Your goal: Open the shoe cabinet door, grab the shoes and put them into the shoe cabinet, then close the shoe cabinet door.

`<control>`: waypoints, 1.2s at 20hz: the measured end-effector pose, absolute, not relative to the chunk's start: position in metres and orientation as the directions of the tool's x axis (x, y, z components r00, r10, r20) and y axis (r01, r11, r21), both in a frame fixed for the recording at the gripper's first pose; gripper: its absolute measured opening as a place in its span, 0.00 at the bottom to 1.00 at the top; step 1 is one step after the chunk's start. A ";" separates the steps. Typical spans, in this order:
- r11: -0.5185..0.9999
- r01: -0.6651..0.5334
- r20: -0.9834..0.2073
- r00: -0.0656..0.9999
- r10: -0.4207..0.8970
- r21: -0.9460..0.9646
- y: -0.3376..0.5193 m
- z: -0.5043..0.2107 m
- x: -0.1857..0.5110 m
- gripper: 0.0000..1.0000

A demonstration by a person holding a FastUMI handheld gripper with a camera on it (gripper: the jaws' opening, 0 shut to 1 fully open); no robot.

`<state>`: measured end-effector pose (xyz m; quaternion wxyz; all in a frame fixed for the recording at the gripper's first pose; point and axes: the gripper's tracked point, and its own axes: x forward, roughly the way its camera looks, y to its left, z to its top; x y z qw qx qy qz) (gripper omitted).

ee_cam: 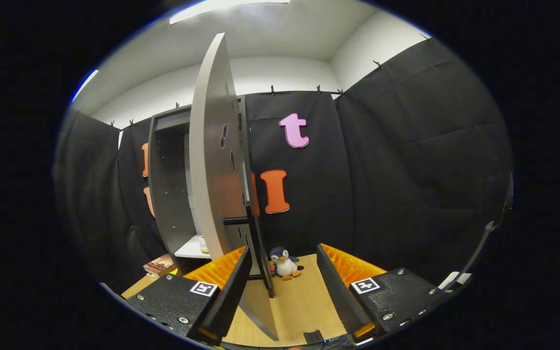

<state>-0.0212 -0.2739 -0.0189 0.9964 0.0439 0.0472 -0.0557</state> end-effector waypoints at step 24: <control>0.991 -0.080 -0.081 0.993 0.089 0.109 -0.189 -0.020 -0.008 0.84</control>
